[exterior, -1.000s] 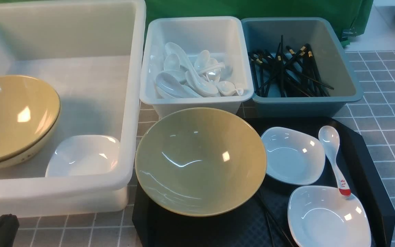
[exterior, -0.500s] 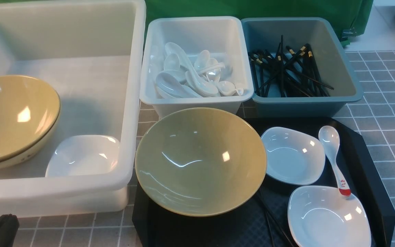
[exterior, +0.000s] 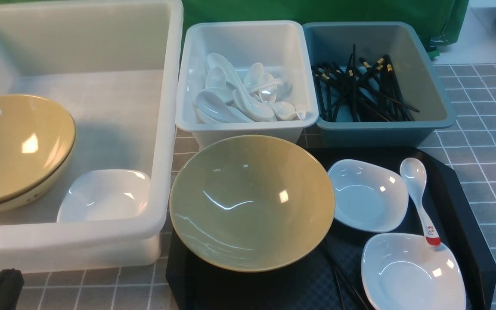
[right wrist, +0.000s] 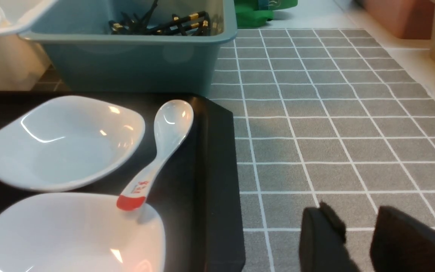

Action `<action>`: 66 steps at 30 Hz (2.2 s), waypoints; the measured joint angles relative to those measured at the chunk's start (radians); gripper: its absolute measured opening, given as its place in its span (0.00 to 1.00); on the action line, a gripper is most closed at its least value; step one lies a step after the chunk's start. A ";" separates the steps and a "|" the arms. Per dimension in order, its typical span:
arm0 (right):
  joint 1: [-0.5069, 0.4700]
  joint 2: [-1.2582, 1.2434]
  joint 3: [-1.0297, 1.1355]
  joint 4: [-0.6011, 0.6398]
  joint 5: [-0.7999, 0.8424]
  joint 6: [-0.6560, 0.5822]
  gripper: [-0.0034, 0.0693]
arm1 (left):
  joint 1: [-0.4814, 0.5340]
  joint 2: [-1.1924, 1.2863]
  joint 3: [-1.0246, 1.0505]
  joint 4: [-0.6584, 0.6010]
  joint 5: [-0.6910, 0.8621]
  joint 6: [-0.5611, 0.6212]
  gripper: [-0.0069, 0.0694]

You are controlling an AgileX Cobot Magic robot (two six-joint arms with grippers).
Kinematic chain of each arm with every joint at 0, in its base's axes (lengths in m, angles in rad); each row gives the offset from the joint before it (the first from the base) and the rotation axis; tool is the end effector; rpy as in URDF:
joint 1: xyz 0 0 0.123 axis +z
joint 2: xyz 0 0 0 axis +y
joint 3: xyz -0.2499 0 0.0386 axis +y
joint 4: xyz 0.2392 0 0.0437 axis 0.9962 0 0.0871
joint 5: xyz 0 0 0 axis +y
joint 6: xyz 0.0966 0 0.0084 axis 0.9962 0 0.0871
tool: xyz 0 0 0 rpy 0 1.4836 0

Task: On grey table put chopsticks spoon bowls plates into blue grey white boxes.
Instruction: 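Grasp the large bowl on the tray by its rim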

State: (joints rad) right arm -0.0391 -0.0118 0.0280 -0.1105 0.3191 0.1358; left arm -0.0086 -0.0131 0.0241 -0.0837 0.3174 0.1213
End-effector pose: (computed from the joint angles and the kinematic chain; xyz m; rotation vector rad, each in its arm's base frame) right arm 0.0833 -0.0066 0.1748 0.0880 1.8150 -0.0373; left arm 0.0834 -0.0033 0.1763 0.0641 1.8097 -0.0001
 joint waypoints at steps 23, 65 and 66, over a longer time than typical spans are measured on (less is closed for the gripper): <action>0.000 0.000 -0.038 -0.009 -0.937 0.329 0.36 | 0.001 -0.002 -0.121 0.043 -1.011 -0.251 0.08; 0.277 0.698 -0.487 0.258 0.202 -0.392 0.09 | -0.658 1.722 -1.384 -0.113 0.503 0.073 0.08; 0.277 0.698 -0.487 0.260 0.202 -0.392 0.09 | -0.665 1.765 -1.397 -0.113 0.502 0.072 0.08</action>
State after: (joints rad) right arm 0.2378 0.6858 -0.4587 0.1498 0.5207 -0.2563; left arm -0.6741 1.7520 -1.3727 -0.1971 0.8193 0.1934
